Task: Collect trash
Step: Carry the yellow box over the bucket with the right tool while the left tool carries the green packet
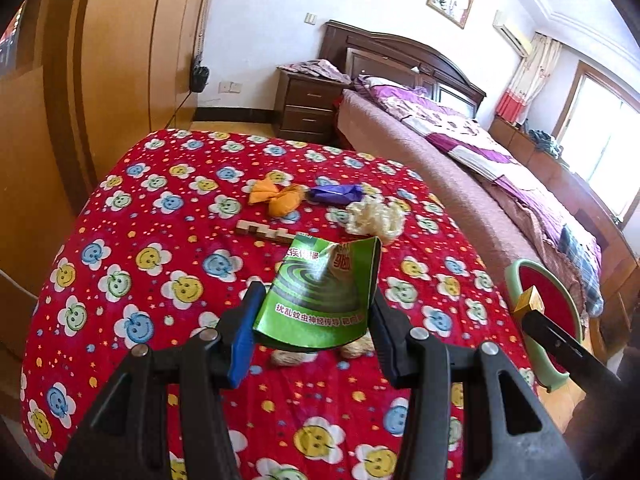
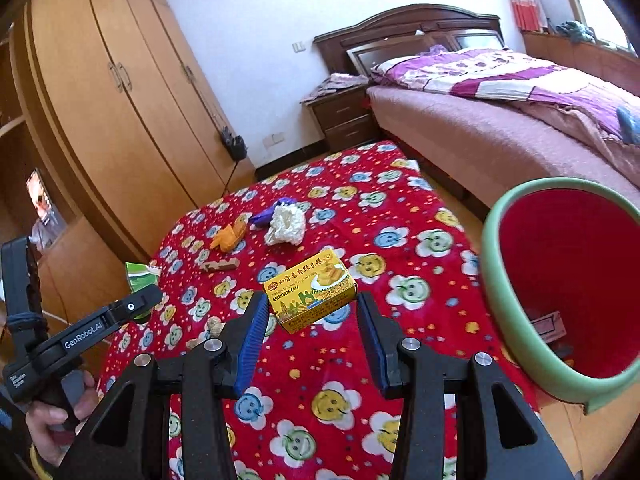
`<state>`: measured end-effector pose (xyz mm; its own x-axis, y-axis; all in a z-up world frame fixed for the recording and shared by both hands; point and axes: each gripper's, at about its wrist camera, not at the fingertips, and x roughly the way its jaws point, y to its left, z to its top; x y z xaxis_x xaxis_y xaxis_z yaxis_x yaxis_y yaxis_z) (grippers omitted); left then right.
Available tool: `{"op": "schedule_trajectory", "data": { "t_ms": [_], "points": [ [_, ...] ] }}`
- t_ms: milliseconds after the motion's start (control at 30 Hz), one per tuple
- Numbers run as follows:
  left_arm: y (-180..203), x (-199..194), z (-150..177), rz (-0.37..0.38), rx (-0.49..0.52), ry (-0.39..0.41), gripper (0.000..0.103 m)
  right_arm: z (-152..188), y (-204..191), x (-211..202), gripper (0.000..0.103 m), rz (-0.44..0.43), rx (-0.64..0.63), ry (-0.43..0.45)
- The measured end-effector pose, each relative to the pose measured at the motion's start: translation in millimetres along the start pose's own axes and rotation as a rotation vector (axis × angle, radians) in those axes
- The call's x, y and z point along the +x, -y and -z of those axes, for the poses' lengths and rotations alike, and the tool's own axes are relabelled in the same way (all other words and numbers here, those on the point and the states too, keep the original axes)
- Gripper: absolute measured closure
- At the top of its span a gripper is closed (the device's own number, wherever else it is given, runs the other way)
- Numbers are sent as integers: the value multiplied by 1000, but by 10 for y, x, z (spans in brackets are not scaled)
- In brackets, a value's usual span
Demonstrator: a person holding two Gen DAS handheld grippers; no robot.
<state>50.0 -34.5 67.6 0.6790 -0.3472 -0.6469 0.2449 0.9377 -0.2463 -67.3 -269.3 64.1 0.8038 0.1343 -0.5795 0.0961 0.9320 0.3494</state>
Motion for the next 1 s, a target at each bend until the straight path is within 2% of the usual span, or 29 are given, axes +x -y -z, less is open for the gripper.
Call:
{"op": "schedule_trajectory", "data": {
  "t_ms": [600, 1000],
  "points": [
    [587, -73, 47, 125, 85, -38, 52, 50, 512, -464, 57, 82, 83, 86],
    [1136, 54, 89, 212, 199, -57, 52, 63, 894, -675, 57, 166, 153, 132]
  ]
}}
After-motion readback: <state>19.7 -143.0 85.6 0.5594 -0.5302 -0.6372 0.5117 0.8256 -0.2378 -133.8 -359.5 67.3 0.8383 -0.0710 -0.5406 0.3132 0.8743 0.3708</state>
